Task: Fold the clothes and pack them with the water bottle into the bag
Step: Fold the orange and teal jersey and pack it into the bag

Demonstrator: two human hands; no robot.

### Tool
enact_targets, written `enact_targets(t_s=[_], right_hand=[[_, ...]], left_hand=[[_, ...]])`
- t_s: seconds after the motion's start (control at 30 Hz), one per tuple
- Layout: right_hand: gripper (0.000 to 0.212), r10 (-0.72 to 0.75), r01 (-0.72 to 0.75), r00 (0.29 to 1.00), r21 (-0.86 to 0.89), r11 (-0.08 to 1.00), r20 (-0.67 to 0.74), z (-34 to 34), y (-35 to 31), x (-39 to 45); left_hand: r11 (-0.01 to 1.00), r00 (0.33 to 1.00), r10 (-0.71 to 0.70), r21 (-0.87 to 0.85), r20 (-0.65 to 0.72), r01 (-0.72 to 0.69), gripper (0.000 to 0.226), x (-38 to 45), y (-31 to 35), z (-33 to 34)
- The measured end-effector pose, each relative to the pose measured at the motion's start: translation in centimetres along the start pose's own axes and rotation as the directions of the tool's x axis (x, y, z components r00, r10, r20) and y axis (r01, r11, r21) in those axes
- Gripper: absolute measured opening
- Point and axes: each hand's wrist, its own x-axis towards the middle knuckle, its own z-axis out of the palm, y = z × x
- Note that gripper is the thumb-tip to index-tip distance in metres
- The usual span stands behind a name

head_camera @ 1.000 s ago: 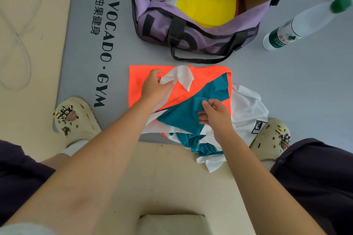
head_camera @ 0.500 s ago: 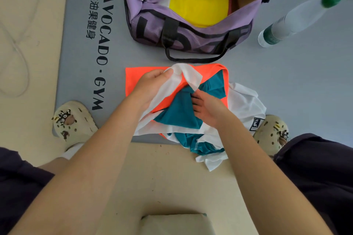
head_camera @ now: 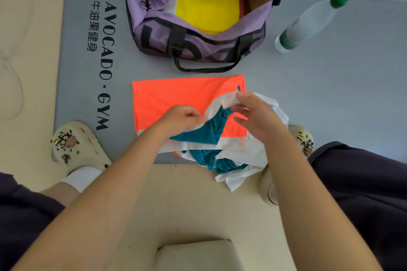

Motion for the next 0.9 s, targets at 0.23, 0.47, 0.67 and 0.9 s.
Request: enact_targets(t_s=[0.23,0.47,0.67,0.9], right_hand=[[0.032,0.304,-0.322,0.934,-0.074,0.944,-0.187,-5.7,2.5,-1.4],[0.033,0.013,-0.136,0.906,-0.261,0.956,-0.424,-3.7,6.1,0.2],[0.025,-0.006,-0.081,0.924,-0.211,0.974,-0.381,-3.1,7.1,0.4],[0.024,-0.032,-0.090,0.910,-0.274,0.958,-0.414,-3.1,7.2,-0.2]], left_hand=[[0.922,0.975,0.059,0.386,-0.212,0.028,0.022,0.3,-2.6,1.7],[0.878,0.770,-0.242,0.203,-0.590,0.432,0.061,-2.3,-8.2,1.0],[0.739,0.470,-0.649,-0.643,-0.598,0.202,0.044,-5.2,-11.9,0.5],[0.778,0.541,-0.592,-0.599,-0.597,0.191,0.024,-5.6,-11.7,-1.2]])
